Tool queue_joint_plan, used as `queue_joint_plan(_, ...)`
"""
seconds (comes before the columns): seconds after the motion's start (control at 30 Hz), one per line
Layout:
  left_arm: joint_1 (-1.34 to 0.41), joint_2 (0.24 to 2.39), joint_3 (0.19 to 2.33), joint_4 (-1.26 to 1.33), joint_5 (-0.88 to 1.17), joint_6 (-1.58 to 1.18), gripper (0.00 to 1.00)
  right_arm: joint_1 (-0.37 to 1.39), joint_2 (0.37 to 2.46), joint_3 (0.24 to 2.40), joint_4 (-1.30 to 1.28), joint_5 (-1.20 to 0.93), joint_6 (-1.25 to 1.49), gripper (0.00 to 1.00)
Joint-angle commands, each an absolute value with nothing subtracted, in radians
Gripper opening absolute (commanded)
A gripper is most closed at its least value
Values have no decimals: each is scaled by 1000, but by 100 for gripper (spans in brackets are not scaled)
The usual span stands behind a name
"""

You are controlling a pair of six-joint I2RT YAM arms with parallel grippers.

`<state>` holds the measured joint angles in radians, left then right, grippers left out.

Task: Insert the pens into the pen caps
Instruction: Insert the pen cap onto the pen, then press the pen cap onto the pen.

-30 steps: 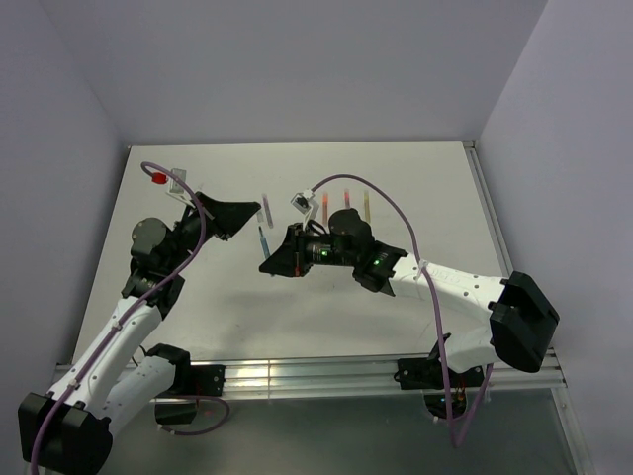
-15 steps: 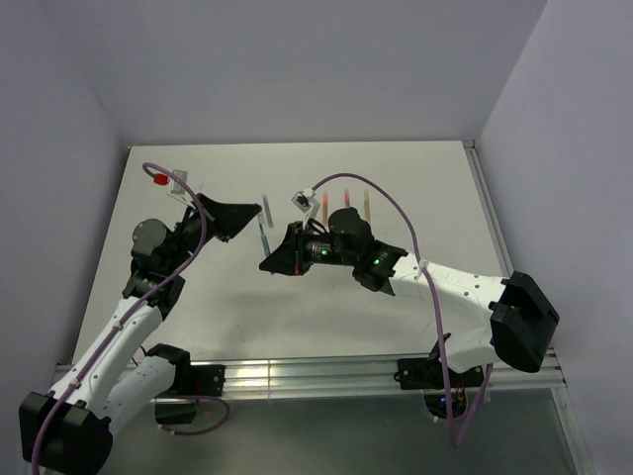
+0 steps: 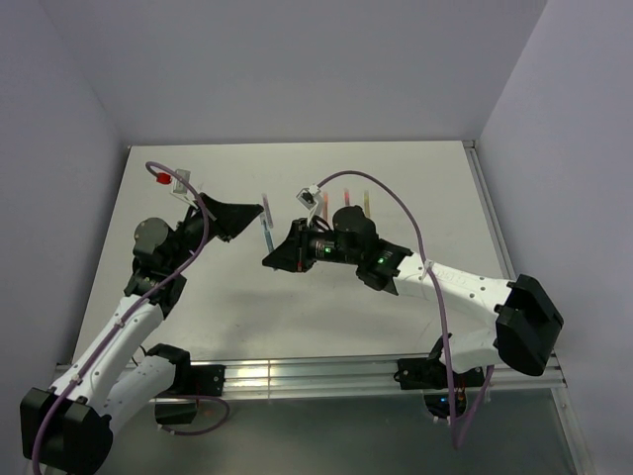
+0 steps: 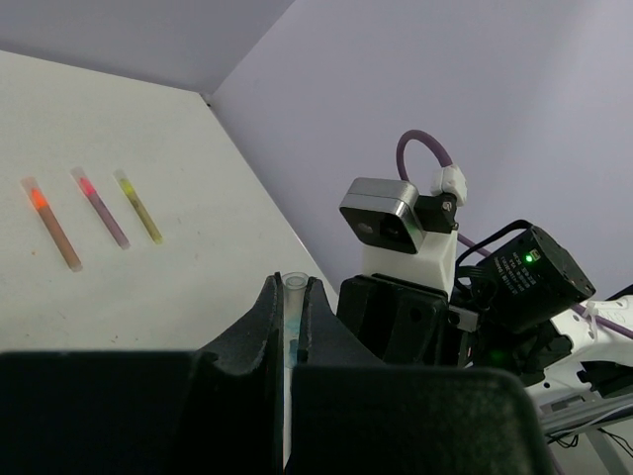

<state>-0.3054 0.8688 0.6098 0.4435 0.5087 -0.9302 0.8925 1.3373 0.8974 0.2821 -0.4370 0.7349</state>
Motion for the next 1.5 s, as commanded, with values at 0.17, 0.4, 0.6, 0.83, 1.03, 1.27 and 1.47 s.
queue_joint_plan(0.17, -302, 887, 607, 511, 558, -942, 0, 871, 1292, 920, 308, -422, 716, 0)
queue_joint_plan(0.4, -324, 881, 577, 586, 580, -1014, 0, 867, 1278, 908, 348, -416, 726, 0)
queue_joint_plan(0.6, -377, 830, 554, 552, 540, -1014, 0, 867, 1259, 887, 357, -400, 718, 0)
queue_joint_plan(0.83, -508, 804, 552, 483, 453, -957, 0, 867, 1220, 864, 353, -356, 683, 0)
queue_joint_plan(1.03, -666, 793, 525, 459, 330, -887, 0, 864, 1187, 844, 354, -328, 667, 0)
queue_joint_plan(1.27, -778, 767, 515, 398, 239, -802, 0, 839, 1121, 816, 337, -284, 649, 0)
queue_joint_plan(1.47, -813, 758, 511, 347, 216, -755, 0, 799, 1075, 796, 327, -284, 647, 0)
